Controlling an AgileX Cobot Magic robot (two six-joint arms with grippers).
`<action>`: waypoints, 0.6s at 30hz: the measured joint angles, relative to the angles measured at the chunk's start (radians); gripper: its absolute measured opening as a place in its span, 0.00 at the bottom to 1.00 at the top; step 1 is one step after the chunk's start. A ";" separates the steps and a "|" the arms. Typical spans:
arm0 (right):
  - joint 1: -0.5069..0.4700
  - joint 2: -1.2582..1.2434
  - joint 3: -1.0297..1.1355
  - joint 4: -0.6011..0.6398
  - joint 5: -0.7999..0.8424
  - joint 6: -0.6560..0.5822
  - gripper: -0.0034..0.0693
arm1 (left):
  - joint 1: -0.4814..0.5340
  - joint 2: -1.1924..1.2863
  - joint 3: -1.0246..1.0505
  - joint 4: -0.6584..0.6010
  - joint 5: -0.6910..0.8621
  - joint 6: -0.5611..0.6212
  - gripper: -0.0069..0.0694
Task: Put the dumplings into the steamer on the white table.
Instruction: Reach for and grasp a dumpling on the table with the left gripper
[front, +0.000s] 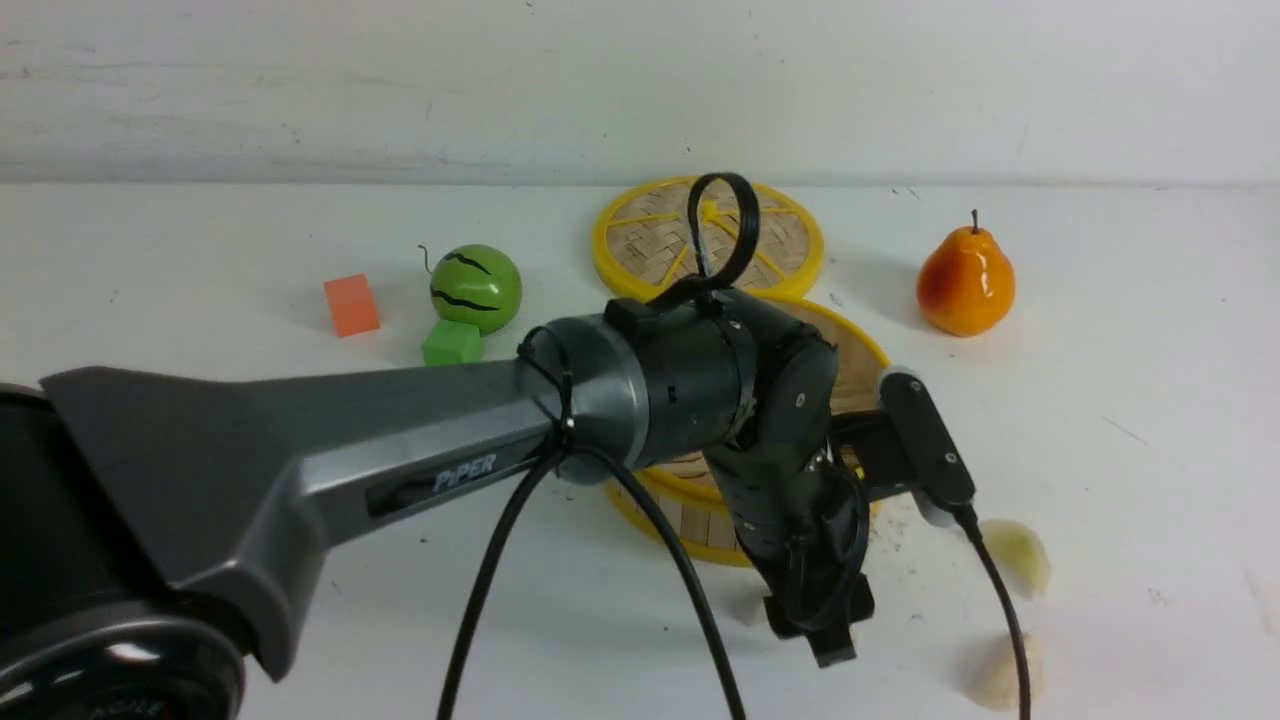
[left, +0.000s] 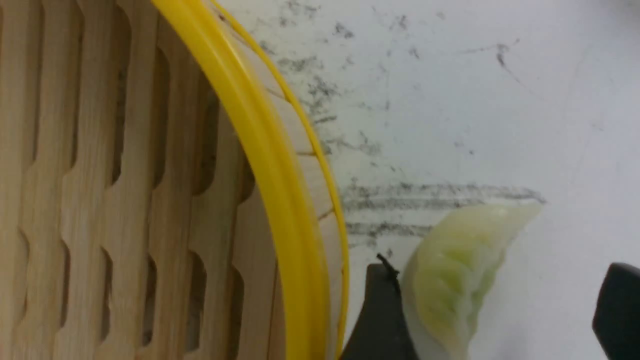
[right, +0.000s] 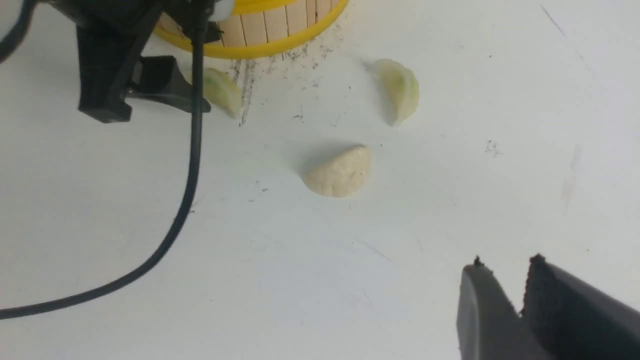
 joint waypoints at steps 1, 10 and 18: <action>0.000 0.000 0.000 0.000 0.000 0.000 0.24 | 0.000 0.012 0.000 0.000 -0.009 0.001 0.79; 0.000 0.000 0.000 0.001 -0.001 0.000 0.25 | 0.000 0.060 0.000 -0.011 -0.020 0.001 0.75; 0.000 0.000 0.000 0.001 -0.001 0.000 0.25 | 0.000 0.061 0.000 -0.060 0.015 0.001 0.38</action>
